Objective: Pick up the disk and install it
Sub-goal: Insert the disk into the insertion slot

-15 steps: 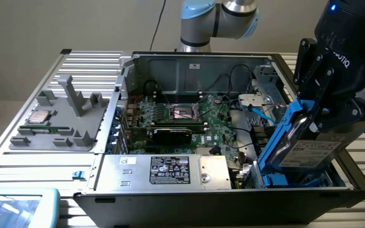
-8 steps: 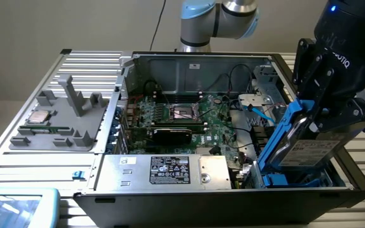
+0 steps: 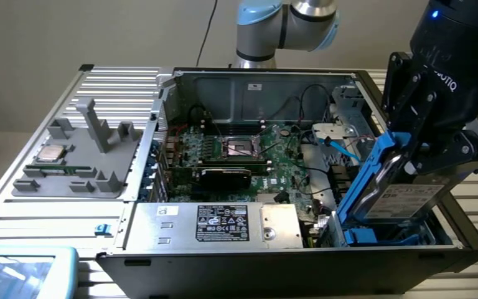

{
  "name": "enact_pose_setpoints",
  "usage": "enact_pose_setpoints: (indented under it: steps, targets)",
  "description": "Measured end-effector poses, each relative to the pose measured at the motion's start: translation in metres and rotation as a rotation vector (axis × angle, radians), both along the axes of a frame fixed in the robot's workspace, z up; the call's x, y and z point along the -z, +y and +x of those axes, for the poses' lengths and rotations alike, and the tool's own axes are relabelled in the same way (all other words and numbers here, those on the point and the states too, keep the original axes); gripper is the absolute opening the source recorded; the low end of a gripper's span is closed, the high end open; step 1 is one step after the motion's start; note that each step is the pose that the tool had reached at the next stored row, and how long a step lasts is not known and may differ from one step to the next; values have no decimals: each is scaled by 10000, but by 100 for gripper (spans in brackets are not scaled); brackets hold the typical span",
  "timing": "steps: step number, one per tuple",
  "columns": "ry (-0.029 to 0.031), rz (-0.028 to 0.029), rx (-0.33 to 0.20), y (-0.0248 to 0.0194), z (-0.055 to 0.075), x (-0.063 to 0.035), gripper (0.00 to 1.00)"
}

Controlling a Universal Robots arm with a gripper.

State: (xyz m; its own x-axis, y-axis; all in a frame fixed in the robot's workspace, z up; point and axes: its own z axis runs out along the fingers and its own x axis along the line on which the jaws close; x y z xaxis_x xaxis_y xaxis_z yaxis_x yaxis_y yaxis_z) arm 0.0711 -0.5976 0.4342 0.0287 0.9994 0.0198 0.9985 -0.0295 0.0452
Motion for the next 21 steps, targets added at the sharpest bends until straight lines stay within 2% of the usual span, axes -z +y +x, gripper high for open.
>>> enact_pose_setpoints:
  steps: [14,21]
  targets:
    - [4,1,0,0,0,39,37]
    - [4,0,0,0,0,98,37]
